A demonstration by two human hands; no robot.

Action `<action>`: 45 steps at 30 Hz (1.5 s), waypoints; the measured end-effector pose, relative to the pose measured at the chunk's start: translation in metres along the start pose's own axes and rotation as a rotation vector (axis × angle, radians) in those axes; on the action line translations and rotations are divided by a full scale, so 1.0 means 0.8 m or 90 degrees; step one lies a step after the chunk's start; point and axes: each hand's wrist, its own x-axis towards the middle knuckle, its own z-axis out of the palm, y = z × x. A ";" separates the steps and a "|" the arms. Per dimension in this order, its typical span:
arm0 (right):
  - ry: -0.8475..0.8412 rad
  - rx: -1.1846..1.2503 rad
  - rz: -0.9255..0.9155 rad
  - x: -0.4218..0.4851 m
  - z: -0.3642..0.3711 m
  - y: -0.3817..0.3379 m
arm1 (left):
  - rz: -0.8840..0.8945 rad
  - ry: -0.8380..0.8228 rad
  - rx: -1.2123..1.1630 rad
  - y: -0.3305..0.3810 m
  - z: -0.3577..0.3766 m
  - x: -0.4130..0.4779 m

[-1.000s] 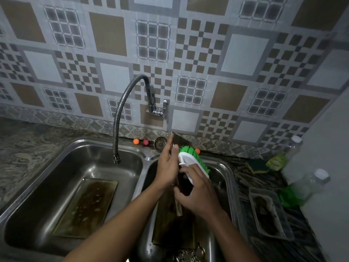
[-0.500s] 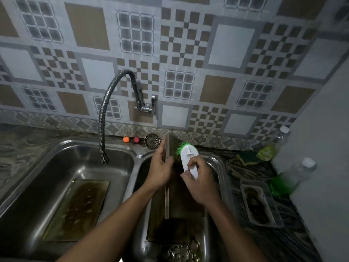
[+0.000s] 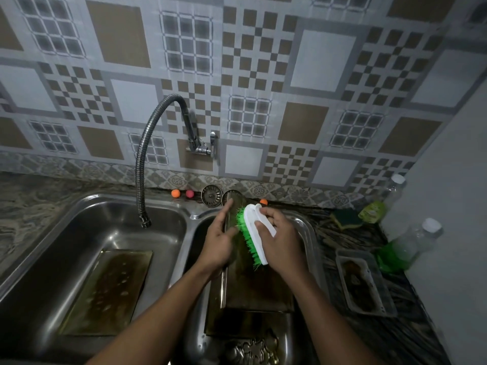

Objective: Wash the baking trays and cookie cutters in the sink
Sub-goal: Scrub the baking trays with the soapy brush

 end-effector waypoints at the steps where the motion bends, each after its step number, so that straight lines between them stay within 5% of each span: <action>1: 0.012 -0.002 -0.005 0.002 0.004 -0.001 | -0.002 -0.007 -0.007 0.002 0.001 0.000; 6: 0.117 -0.066 -0.044 0.022 0.010 -0.008 | -0.001 -0.047 -0.030 0.007 0.007 -0.001; 10: 0.175 -0.103 0.061 0.048 -0.021 0.017 | 0.023 -0.016 -0.005 0.012 -0.005 -0.001; 14: 0.159 -0.043 0.116 0.045 -0.029 0.022 | 0.024 -0.024 -0.012 0.015 -0.009 0.005; 22: 0.060 0.036 0.009 -0.017 0.028 -0.018 | 0.026 0.088 -0.063 0.007 -0.008 0.004; 30: 0.156 0.023 0.078 0.004 0.010 -0.002 | 0.060 0.082 -0.049 0.003 -0.009 -0.002; 37: 0.049 0.090 0.004 -0.058 0.042 -0.023 | 0.109 0.205 -0.077 0.017 -0.013 0.010; 45: 0.160 0.054 0.088 -0.037 -0.001 0.020 | 0.093 0.180 -0.091 0.010 -0.014 0.011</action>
